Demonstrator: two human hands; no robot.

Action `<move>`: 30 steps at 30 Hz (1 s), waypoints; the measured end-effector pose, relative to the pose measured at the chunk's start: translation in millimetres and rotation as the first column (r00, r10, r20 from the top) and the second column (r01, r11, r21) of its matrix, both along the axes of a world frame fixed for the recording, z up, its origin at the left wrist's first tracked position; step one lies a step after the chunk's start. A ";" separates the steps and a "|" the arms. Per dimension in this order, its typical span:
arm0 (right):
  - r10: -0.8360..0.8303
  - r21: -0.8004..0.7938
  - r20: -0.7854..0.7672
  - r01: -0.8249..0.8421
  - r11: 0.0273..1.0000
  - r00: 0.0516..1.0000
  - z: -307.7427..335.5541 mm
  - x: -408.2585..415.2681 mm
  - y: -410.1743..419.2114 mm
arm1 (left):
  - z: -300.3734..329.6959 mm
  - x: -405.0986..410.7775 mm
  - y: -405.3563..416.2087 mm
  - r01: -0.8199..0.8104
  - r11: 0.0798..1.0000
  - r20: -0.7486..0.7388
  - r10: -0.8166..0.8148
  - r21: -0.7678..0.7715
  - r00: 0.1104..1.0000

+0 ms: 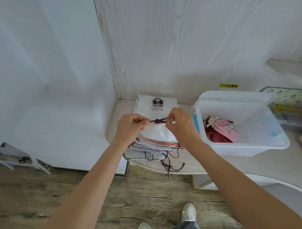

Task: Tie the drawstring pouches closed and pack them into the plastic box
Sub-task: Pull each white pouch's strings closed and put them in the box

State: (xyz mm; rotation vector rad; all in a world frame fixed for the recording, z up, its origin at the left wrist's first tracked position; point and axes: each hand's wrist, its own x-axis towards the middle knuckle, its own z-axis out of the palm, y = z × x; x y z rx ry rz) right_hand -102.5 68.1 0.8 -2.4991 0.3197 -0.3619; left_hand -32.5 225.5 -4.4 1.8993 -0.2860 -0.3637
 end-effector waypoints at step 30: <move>-0.128 0.936 -0.322 0.336 0.102 0.938 5.4 -5.1 -43.3 | 78.6 9.0 -62.7 -0.020 0.891 -0.140 -0.049 -0.453 0.989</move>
